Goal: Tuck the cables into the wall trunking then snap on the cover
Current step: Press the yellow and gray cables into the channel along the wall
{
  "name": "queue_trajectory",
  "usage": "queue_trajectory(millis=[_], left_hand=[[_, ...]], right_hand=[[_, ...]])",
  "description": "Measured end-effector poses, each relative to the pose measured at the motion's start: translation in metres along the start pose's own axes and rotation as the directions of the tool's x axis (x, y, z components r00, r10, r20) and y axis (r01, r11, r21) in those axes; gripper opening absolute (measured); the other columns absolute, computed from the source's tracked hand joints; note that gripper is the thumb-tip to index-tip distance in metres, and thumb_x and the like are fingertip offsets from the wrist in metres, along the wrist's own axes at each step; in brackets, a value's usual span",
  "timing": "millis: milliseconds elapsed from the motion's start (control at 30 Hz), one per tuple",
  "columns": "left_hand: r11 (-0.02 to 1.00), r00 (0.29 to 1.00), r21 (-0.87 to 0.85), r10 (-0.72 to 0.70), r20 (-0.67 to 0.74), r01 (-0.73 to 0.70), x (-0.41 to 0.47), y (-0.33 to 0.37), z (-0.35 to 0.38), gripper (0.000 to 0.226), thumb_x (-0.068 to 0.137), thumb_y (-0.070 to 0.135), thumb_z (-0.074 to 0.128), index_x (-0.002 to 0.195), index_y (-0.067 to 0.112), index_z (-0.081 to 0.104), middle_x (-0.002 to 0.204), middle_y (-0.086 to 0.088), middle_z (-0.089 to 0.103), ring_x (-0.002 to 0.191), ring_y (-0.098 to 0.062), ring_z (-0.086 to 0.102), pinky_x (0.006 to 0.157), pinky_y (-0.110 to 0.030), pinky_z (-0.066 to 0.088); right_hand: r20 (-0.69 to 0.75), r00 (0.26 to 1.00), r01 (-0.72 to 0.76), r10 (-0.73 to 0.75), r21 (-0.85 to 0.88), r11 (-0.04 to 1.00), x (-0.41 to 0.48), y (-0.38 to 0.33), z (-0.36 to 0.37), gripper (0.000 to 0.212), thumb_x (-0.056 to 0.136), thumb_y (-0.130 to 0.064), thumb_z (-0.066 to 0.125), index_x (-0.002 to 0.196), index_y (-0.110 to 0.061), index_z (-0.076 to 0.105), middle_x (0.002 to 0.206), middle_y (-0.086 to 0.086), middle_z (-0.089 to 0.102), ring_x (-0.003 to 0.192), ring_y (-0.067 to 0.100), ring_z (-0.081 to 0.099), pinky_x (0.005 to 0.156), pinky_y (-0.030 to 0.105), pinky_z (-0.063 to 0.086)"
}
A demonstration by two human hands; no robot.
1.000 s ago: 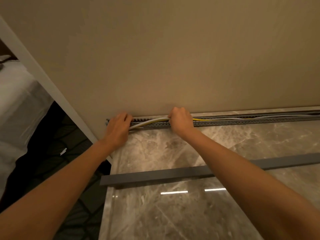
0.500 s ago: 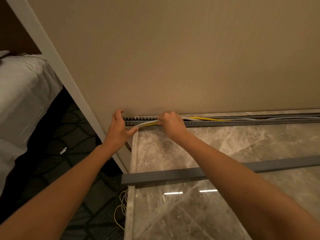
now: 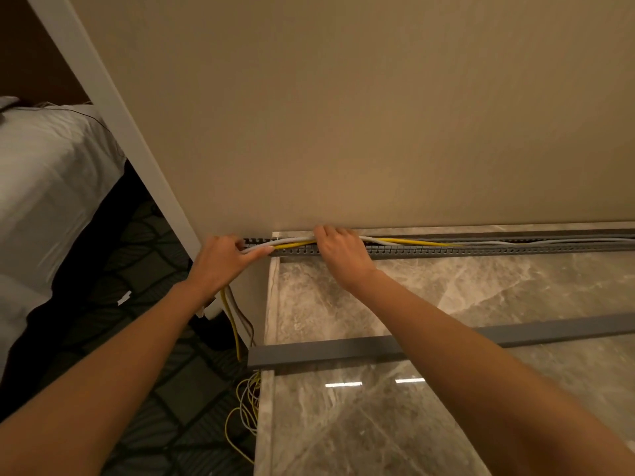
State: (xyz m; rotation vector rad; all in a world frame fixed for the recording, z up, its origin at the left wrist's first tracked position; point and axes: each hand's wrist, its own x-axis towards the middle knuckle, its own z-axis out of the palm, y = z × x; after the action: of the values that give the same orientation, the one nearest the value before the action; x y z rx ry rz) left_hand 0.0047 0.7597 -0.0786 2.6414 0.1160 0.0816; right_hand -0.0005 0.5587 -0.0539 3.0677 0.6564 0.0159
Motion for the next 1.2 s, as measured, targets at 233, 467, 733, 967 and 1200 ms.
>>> queue_trajectory(millis=[233, 467, 733, 967, 1200], left_hand=[[0.977, 0.969, -0.014, 0.212, 0.124, -0.212, 0.014, -0.005, -0.012, 0.034, 0.097, 0.025, 0.043, 0.089, -0.001, 0.063, 0.076, -0.013, 0.057, 0.069, -0.024, 0.051, 0.052, -0.021, 0.033], [0.973, 0.961, -0.183, 0.180, 0.211, -0.142, 0.018, -0.010, -0.008, 0.043, 0.100, 0.033, 0.026, 0.107, 0.012, 0.063, 0.095, -0.017, 0.057, 0.091, -0.027, 0.051, 0.083, -0.039, 0.042], [0.979, 0.967, -0.190, 0.111, 0.228, -0.068, 0.019, -0.002, -0.011, 0.037, 0.096, 0.016, 0.047, 0.133, 0.011, 0.049, 0.105, -0.011, 0.044, 0.100, -0.024, 0.046, 0.090, -0.027, 0.036], [0.988, 0.980, -0.050, 0.150, 0.128, -0.145, 0.025, 0.008, -0.017, 0.023, 0.086, 0.014, 0.064, 0.106, 0.002, 0.062, 0.092, -0.006, 0.051, 0.086, -0.024, 0.051, 0.066, -0.028, 0.036], [0.989, 0.981, -0.060, 0.143, 0.127, -0.136, 0.027, 0.014, -0.018, 0.015, 0.083, 0.010, 0.066, 0.082, 0.012, 0.051, 0.069, 0.007, 0.045, 0.076, -0.020, 0.046, 0.055, -0.025, 0.034]], right_hand=[[0.004, 1.000, 0.003, -0.003, 0.028, 1.000, 0.002, 0.001, 0.002, 0.042, 0.091, 0.006, 0.041, 0.132, -0.003, 0.038, 0.124, 0.017, 0.058, 0.110, 0.035, 0.059, 0.090, 0.040, 0.045], [0.002, 1.000, 0.016, -0.016, 0.077, 0.997, 0.003, 0.010, 0.007, 0.055, 0.092, 0.007, 0.040, 0.144, -0.007, 0.030, 0.130, 0.019, 0.056, 0.120, 0.033, 0.051, 0.101, 0.038, 0.037], [-0.127, 0.992, 0.027, 0.025, 0.392, 0.920, 0.008, 0.021, 0.028, 0.046, 0.087, 0.016, 0.045, 0.129, 0.000, 0.055, 0.120, 0.025, 0.064, 0.114, 0.038, 0.056, 0.110, 0.040, 0.033], [0.042, 0.937, -0.274, 0.347, 0.703, 0.656, 0.017, 0.015, 0.013, 0.022, 0.094, -0.002, 0.053, 0.110, 0.003, 0.066, 0.111, 0.023, 0.068, 0.105, 0.034, 0.060, 0.088, 0.037, 0.048], [0.108, 0.914, -0.342, 0.391, 0.724, 0.599, 0.023, 0.014, 0.011, 0.024, 0.086, 0.012, 0.045, 0.102, 0.006, 0.062, 0.109, 0.025, 0.064, 0.105, 0.036, 0.056, 0.084, 0.040, 0.048]])
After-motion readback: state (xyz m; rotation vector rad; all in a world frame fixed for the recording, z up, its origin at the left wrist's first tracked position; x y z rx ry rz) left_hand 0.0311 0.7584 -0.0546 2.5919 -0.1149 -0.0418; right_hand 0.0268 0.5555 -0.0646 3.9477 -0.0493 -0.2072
